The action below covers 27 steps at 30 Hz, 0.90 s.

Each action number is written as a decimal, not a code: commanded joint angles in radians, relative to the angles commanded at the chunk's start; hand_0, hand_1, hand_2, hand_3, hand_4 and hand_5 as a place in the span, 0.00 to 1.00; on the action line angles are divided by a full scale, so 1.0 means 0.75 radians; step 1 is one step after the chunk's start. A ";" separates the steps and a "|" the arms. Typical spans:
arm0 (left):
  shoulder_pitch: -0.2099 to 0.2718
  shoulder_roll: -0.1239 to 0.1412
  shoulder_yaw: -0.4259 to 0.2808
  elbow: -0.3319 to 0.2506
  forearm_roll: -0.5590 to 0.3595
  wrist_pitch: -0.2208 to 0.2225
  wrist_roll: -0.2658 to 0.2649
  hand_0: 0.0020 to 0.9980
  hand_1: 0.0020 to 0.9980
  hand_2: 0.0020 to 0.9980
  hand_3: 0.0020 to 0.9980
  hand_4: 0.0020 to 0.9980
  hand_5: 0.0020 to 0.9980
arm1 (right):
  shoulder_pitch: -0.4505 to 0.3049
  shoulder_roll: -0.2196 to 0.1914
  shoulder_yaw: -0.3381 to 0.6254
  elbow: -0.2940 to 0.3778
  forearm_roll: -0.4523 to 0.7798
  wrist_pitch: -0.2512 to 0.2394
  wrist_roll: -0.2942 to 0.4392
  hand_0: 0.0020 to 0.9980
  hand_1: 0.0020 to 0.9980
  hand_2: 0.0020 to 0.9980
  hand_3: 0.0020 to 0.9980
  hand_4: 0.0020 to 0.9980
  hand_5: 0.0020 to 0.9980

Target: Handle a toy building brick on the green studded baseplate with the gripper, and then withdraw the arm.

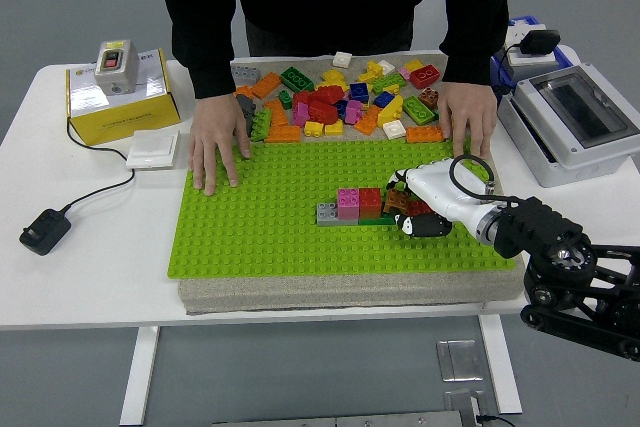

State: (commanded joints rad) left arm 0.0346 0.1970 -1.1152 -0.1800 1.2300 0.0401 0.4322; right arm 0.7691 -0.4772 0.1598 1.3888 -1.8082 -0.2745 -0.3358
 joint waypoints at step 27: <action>-0.004 -0.001 0.008 0.000 -0.009 0.001 -0.002 0.69 0.67 0.60 0.66 0.08 0.65 | 0.034 0.042 -0.046 -0.081 0.024 -0.002 0.018 0.12 0.16 0.45 0.60 0.45 0.36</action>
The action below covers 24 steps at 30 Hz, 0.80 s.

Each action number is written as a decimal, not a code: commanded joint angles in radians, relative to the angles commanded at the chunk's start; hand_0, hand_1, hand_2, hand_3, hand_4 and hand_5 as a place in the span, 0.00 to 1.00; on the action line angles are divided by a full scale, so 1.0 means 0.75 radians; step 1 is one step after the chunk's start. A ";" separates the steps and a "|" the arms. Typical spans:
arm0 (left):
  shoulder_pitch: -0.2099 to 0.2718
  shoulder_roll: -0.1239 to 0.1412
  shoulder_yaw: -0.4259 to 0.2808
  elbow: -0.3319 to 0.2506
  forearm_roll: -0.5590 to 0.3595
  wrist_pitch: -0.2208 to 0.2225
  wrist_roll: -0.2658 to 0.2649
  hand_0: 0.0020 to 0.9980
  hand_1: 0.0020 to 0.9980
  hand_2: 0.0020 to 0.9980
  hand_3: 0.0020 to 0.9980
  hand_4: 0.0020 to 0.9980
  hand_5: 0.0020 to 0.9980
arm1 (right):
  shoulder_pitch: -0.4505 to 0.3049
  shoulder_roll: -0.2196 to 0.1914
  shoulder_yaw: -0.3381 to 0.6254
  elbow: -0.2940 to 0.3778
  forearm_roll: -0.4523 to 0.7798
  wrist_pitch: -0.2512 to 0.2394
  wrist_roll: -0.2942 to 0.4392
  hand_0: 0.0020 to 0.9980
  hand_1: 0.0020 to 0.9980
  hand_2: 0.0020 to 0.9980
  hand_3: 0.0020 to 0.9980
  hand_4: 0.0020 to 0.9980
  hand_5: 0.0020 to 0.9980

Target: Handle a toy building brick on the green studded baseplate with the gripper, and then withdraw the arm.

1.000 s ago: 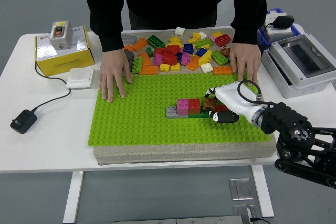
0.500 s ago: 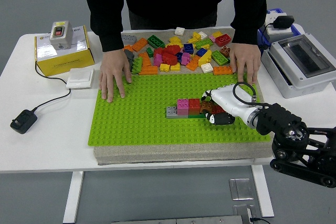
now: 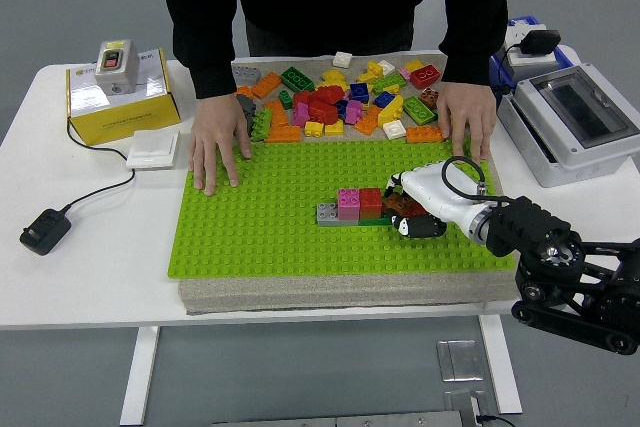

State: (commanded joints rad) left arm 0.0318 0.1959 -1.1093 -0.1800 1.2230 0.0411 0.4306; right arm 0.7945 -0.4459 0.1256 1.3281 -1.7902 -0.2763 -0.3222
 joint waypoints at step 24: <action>-0.001 0.001 0.003 0.000 -0.001 -0.003 -0.002 0.69 0.67 0.59 0.66 0.08 0.65 | 0.002 -0.018 -0.011 0.020 -0.019 -0.006 0.005 0.12 0.15 0.45 0.60 0.45 0.36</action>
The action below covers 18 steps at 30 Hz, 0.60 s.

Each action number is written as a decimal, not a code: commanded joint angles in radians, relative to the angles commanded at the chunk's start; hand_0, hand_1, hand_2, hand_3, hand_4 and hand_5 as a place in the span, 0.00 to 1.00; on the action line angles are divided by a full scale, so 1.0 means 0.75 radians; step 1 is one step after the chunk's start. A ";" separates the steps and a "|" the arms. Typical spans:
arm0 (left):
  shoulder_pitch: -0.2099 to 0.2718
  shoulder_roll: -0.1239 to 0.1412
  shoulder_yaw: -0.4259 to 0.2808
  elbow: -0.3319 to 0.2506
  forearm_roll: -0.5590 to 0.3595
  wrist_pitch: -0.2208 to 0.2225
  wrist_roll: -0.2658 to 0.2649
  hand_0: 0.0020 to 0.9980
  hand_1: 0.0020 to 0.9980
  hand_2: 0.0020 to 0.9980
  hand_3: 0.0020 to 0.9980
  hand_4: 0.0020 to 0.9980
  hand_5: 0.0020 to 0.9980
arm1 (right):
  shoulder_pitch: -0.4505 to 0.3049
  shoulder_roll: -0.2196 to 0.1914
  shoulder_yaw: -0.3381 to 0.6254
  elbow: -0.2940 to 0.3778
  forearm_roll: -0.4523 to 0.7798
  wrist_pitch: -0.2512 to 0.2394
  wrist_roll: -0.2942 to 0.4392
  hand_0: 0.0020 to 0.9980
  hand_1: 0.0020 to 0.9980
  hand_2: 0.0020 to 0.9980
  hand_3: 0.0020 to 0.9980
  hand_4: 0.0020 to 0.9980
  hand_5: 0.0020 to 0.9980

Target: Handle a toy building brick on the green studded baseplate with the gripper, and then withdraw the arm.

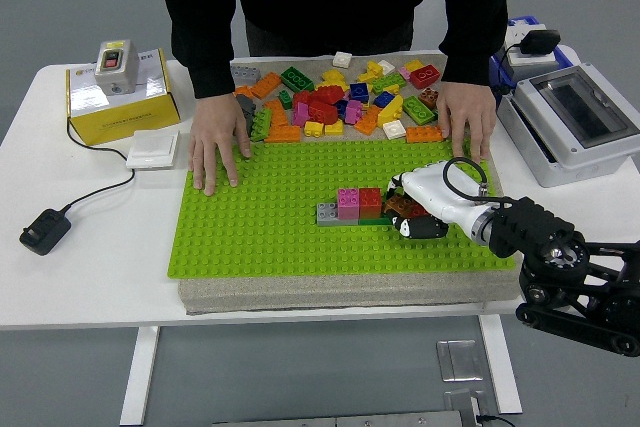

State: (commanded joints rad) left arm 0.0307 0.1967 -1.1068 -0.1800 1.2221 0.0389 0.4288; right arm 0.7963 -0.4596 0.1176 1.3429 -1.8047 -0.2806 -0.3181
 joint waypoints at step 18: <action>-0.003 0.001 -0.001 0.000 0.004 -0.001 -0.004 0.69 0.67 0.59 0.66 0.07 0.65 | 0.035 0.012 -0.059 -0.036 -0.114 -0.007 0.008 0.13 0.16 0.48 0.62 0.45 0.36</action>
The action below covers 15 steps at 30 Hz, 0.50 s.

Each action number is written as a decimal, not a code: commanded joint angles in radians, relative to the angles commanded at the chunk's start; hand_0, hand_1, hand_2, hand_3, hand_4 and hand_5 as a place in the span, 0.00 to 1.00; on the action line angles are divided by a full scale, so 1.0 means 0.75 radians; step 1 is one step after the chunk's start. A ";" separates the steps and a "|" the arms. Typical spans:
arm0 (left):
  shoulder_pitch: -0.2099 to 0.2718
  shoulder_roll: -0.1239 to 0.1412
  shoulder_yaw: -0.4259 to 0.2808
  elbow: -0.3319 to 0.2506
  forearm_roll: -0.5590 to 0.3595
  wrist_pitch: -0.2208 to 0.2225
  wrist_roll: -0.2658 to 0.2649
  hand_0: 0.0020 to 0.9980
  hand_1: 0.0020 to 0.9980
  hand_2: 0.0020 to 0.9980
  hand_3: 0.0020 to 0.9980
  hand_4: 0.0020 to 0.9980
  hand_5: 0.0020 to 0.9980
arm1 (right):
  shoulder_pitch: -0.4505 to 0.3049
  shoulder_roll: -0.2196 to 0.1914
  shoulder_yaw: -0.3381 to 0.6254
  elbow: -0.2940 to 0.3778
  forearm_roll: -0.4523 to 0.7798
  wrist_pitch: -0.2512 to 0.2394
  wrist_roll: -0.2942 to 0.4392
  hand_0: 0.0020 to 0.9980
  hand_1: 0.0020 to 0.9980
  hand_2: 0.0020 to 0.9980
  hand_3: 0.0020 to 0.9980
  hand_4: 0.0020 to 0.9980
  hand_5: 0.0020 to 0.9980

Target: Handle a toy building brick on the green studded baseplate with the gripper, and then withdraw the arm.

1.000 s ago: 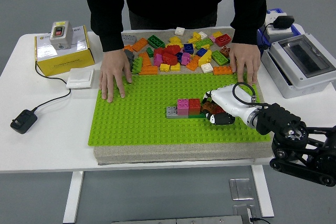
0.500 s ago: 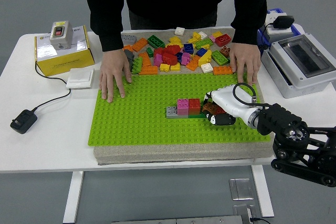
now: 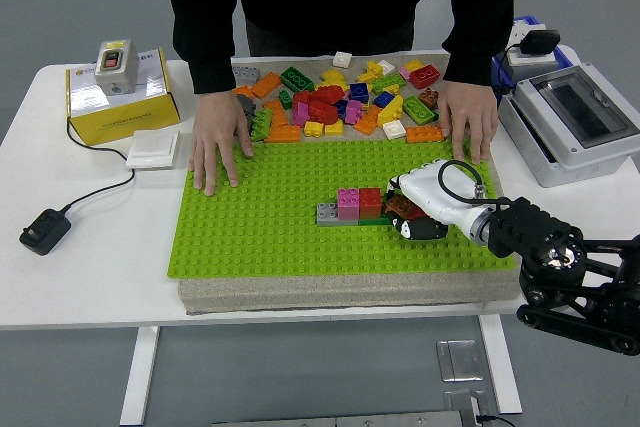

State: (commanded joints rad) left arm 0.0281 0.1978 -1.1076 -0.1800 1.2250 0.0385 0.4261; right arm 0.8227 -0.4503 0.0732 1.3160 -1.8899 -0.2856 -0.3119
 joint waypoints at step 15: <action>-0.004 0.002 0.010 0.000 -0.005 0.000 -0.005 0.69 0.66 0.59 0.65 0.07 0.65 | 0.039 -0.003 -0.059 -0.032 -0.074 -0.004 0.016 0.13 0.16 0.49 0.62 0.46 0.35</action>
State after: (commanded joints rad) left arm 0.0249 0.1993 -1.1004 -0.1800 1.2210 0.0386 0.4222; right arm 0.8520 -0.4528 0.0290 1.2924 -1.9451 -0.2884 -0.3003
